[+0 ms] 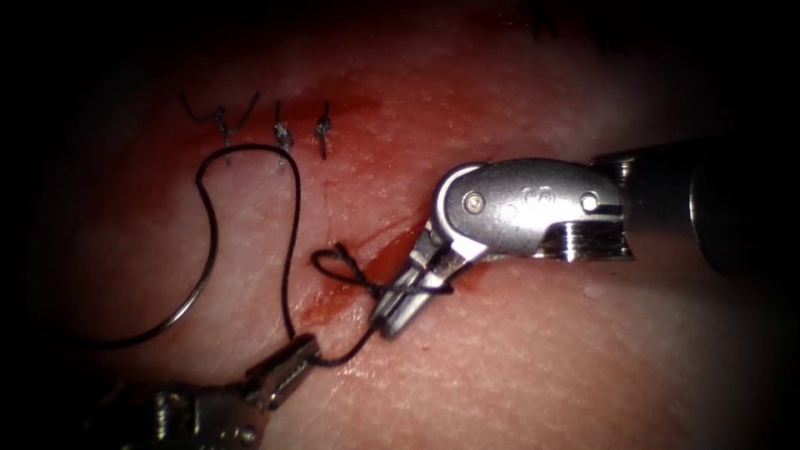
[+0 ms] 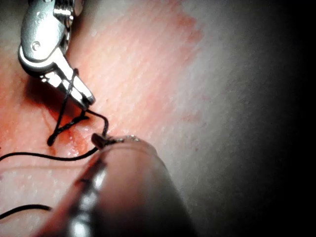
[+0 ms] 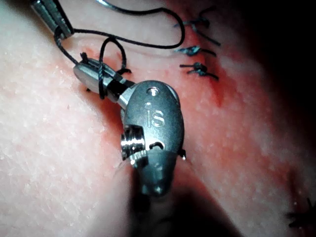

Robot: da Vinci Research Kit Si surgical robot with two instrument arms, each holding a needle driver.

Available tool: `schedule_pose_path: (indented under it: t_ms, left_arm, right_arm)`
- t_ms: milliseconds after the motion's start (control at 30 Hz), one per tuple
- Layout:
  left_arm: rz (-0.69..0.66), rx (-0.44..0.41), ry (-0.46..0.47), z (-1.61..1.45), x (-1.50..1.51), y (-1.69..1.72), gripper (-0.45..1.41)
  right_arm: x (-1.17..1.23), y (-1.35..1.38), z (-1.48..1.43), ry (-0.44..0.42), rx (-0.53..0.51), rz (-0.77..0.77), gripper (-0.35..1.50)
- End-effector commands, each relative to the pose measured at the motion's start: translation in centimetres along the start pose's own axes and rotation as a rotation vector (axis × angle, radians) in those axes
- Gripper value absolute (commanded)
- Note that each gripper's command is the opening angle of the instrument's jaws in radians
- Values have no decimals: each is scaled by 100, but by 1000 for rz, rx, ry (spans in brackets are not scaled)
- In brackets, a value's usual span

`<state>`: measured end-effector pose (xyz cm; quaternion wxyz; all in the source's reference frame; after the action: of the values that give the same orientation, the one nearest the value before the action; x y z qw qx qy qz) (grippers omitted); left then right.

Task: Wound Closure

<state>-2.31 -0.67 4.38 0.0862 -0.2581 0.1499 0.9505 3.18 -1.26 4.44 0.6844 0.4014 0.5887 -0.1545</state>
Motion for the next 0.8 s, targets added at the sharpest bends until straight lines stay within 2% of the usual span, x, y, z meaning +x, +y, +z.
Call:
schedule_pose_path:
  t_ms: [33, 167, 400, 800]
  left_arm:
    - [-1, 0, -1, 3, 1, 9, -45]
    - [4, 5, -8, -8, 2, 18, -45]
    - [12, -5, -33, -27, 9, 63, -45]
    - [11, -40, -47, -85, 14, 120, -45]
  right_arm:
    - [-2, 10, 3, 14, -1, -7, -35]
    - [1, 14, -2, 31, -20, 4, -35]
    - [-2, 28, -9, 32, -54, 21, -35]
    - [-15, 68, -13, 23, -118, 39, -35]
